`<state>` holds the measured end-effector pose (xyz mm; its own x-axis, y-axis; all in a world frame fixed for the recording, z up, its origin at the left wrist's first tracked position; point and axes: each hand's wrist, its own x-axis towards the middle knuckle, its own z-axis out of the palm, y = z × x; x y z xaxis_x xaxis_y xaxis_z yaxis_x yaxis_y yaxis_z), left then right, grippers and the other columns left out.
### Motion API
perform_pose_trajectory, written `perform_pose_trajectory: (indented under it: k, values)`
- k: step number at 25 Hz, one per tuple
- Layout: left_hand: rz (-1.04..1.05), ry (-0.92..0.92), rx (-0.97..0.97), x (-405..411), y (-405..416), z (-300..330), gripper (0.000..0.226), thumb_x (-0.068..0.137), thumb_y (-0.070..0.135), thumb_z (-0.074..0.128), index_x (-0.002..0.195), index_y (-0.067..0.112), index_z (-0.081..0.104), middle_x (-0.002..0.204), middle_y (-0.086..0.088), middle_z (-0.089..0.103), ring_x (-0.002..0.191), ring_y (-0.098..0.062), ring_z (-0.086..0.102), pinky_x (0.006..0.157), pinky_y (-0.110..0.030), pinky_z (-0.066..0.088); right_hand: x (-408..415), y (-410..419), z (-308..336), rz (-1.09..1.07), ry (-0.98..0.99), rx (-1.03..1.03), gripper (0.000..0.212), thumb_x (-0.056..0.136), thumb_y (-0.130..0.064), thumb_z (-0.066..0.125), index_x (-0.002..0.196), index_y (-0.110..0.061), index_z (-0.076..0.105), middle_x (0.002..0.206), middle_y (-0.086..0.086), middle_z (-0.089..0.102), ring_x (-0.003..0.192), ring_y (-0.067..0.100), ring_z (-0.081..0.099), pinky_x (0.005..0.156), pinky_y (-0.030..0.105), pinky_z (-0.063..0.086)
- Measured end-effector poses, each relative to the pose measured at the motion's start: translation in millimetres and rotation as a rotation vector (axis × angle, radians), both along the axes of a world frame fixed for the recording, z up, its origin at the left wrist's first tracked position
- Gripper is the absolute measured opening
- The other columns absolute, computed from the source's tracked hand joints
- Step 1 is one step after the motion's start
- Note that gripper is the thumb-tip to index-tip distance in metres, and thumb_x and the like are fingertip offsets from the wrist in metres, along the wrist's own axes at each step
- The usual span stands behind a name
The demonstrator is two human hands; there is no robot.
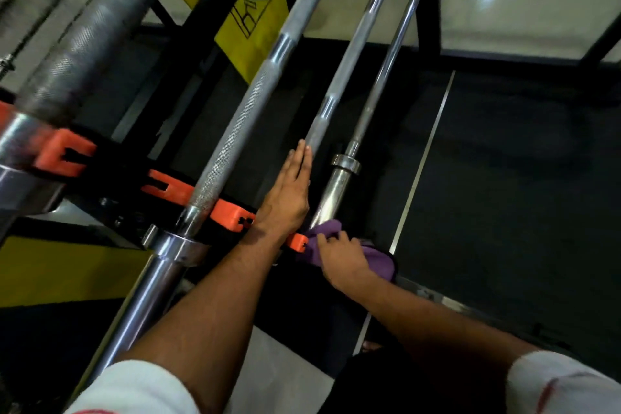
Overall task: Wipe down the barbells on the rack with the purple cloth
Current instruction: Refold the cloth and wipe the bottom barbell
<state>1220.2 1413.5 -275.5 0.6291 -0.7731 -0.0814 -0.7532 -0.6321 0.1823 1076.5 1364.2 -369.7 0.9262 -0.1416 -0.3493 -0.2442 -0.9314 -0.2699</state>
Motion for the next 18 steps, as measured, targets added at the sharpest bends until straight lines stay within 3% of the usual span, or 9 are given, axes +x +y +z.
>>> perform_pose_trajectory:
  k: [2, 5, 8, 11, 13, 15, 18]
  values:
    - [-0.002, 0.012, -0.012, -0.8, -1.0, 2.9, 0.071, 0.098, 0.002, 0.042, 0.160, 0.012, 0.008, 0.168, -0.002, -0.003, 0.154, -0.022, 0.005, 0.122, -0.026, 0.012, -7.0, -10.5, 13.5, 0.161, -0.016, 0.038, 0.048, 0.093, -0.019, 0.054, 0.140, -0.016, 0.044, 0.128, 0.011, 0.061, 0.118, 0.035, 0.051, 0.090, 0.045, 0.045]
    - [0.013, 0.052, 0.000, -0.6, 0.2, 3.2, 0.075, 0.097, 0.003, 0.043, 0.160, 0.015, 0.004, 0.168, 0.000, -0.007, 0.154, -0.021, 0.004, 0.123, -0.037, 0.020, -22.4, -44.6, 39.8, 0.164, -0.010, 0.354, 0.046, 0.089, -0.025, 0.063, 0.134, -0.022, 0.054, 0.120, 0.010, 0.060, 0.110, 0.033, 0.059, 0.088, 0.042, 0.049]
    - [0.042, 0.084, 0.054, -0.5, -1.2, 5.0, 0.081, 0.097, 0.015, 0.052, 0.160, 0.015, 0.001, 0.167, 0.000, -0.011, 0.154, -0.025, 0.003, 0.119, -0.053, 0.027, -59.2, -81.8, 74.2, -0.109, -0.097, 0.600, 0.046, 0.075, -0.034, 0.074, 0.118, -0.029, 0.060, 0.110, -0.001, 0.059, 0.100, 0.021, 0.062, 0.088, 0.037, 0.051]
    - [0.076, 0.062, 0.047, -16.8, -9.6, 18.5, 0.080, 0.097, 0.030, 0.054, 0.160, 0.013, 0.008, 0.168, -0.003, -0.001, 0.154, -0.026, 0.000, 0.120, -0.058, 0.019, -115.0, -106.1, 103.3, -0.484, -0.239, 0.687, 0.045, 0.068, -0.026, 0.079, 0.107, -0.035, 0.058, 0.101, -0.010, 0.069, 0.091, 0.008, 0.066, 0.082, 0.032, 0.055]
    - [0.010, 0.038, -0.112, -44.2, -8.4, 22.7, 0.071, 0.096, 0.027, 0.056, 0.157, 0.015, 0.023, 0.166, -0.005, 0.015, 0.154, -0.025, 0.009, 0.122, -0.057, 0.014, -153.0, -112.1, 113.0, -0.680, -0.309, 0.640, 0.042, 0.068, -0.025, 0.078, 0.105, -0.035, 0.061, 0.094, -0.011, 0.072, 0.083, 0.004, 0.068, 0.078, 0.033, 0.057]
    - [-0.067, 0.141, -0.278, -76.8, -0.8, 17.5, 0.061, 0.095, 0.024, 0.058, 0.152, 0.017, 0.037, 0.159, -0.007, 0.033, 0.149, -0.026, 0.027, 0.122, -0.050, 0.016, -188.1, -111.2, 116.6, -0.852, -0.354, 0.569, 0.038, 0.070, -0.023, 0.078, 0.102, -0.036, 0.063, 0.089, -0.012, 0.072, 0.079, 0.002, 0.067, 0.076, 0.034, 0.058]
    - [-0.163, 0.342, -0.303, -115.3, 18.0, -7.5, 0.053, 0.094, 0.032, 0.051, 0.145, 0.017, 0.048, 0.143, -0.004, 0.052, 0.134, -0.023, 0.048, 0.120, -0.037, 0.025, -235.0, -94.7, 119.6, -1.089, -0.442, 0.501, 0.029, 0.076, -0.016, 0.074, 0.095, -0.035, 0.064, 0.083, -0.010, 0.071, 0.076, 0.007, 0.068, 0.070, 0.037, 0.058]
